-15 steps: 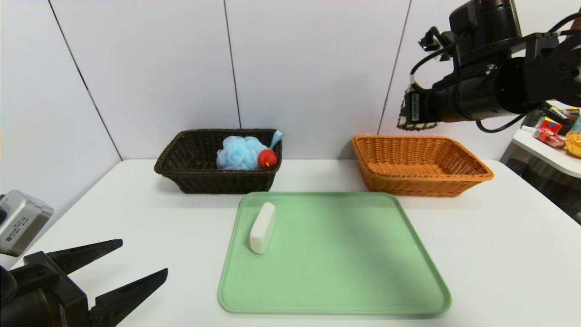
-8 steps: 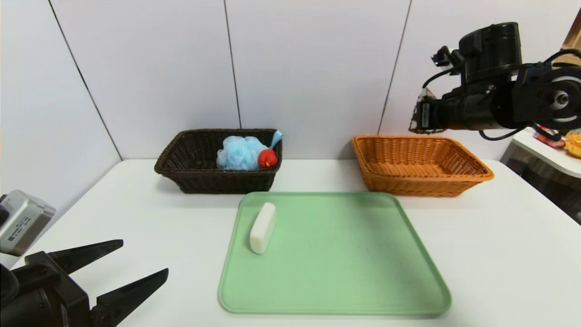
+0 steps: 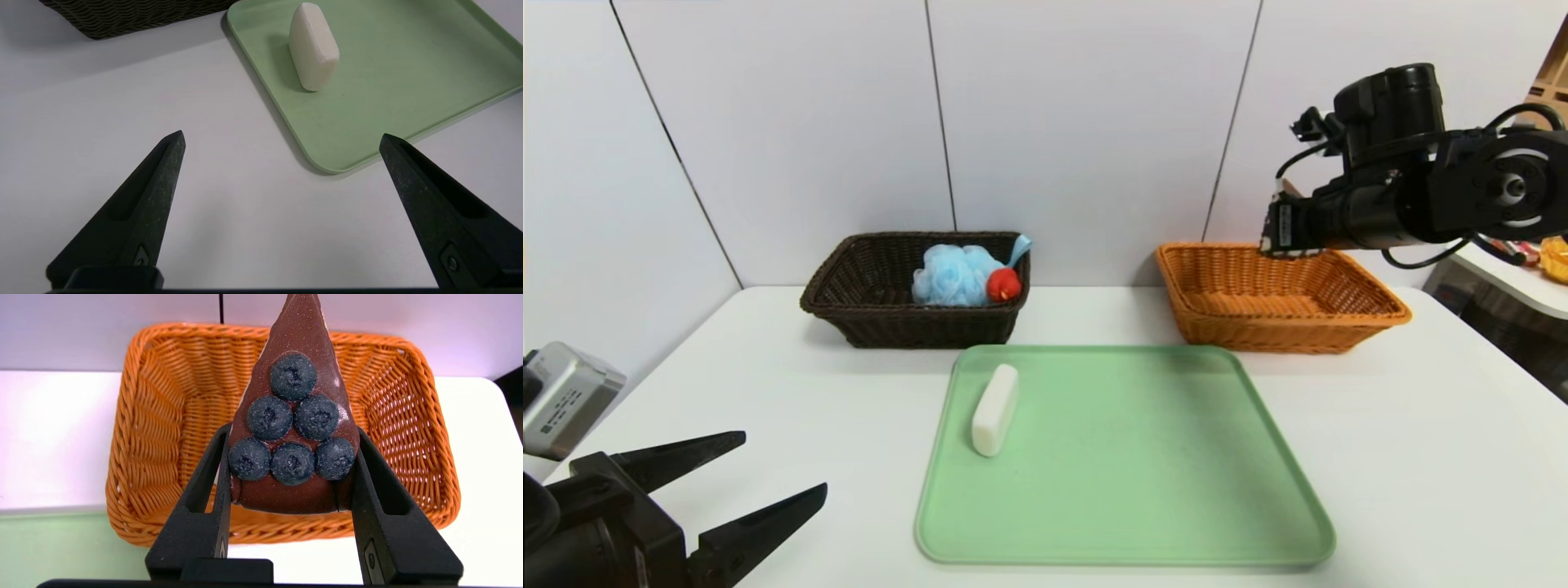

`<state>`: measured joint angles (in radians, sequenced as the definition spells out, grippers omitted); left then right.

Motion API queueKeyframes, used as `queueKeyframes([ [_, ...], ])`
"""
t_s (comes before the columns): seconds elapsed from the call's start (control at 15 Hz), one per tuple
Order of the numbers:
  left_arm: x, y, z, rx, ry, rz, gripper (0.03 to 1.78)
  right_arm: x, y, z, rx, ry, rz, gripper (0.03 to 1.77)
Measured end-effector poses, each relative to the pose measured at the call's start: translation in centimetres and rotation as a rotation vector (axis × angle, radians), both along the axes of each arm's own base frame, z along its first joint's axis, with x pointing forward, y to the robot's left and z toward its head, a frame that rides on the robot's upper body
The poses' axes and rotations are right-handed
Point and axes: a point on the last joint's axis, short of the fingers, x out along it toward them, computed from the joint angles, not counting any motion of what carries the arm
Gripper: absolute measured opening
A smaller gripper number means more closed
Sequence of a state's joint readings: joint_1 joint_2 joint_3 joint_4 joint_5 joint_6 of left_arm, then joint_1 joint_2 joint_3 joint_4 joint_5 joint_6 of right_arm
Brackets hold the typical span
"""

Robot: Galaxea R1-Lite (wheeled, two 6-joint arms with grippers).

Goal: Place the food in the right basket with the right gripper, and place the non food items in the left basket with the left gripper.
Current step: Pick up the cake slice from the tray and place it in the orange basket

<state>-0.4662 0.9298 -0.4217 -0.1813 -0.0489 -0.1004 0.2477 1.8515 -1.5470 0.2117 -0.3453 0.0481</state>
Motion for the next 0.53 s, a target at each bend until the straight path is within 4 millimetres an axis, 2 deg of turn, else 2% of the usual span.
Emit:
queueKeyframes([
  [0.2,0.0,0.0,0.0,0.0,0.0,0.0,1.69,0.4,-0.5,0.6,0.023,0.038,-0.013,0.81],
  [0.53,0.0,0.0,-0.2,0.004,0.006,0.0,1.69,1.5,-1.1,0.1,0.023,0.098,-0.024,0.81],
])
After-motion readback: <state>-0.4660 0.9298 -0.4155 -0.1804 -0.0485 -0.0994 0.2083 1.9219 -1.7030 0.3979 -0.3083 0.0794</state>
